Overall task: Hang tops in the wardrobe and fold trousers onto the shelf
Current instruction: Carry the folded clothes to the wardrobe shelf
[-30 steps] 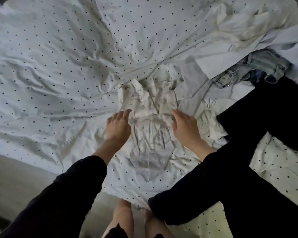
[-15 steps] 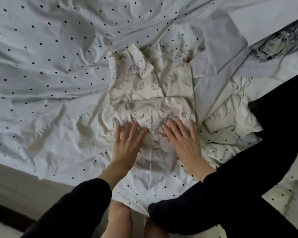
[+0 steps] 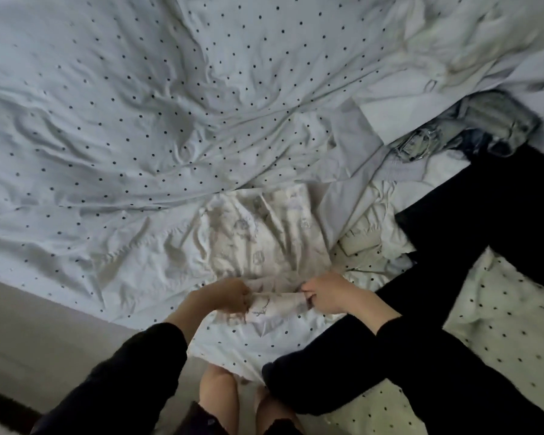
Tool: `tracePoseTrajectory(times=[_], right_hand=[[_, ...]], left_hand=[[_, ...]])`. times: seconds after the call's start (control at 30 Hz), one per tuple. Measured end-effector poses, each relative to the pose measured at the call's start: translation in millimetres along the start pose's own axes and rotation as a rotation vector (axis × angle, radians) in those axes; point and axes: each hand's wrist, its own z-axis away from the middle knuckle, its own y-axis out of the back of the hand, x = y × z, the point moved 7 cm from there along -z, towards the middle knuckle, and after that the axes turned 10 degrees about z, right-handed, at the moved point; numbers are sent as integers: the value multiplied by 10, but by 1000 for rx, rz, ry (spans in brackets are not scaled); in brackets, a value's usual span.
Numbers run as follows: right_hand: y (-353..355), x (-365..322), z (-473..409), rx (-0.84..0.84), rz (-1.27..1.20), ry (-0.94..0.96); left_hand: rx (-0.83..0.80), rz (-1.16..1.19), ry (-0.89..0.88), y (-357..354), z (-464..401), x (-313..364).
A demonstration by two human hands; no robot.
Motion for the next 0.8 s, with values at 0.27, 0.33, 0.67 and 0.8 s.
tracePoseTrajectory(times=[0.27, 0.33, 0.67, 0.8], right_hand=[[1104, 433, 82, 782, -155, -301], [1071, 346, -79, 832, -141, -280], [-135, 134, -812, 609, 220, -236], [-127, 292, -1160, 644, 309, -256]], left_hand=[[872, 182, -28, 1152, 328, -160], [932, 111, -19, 1058, 292, -219], [749, -281, -224, 41, -674, -196], [762, -305, -200, 169, -1034, -276]])
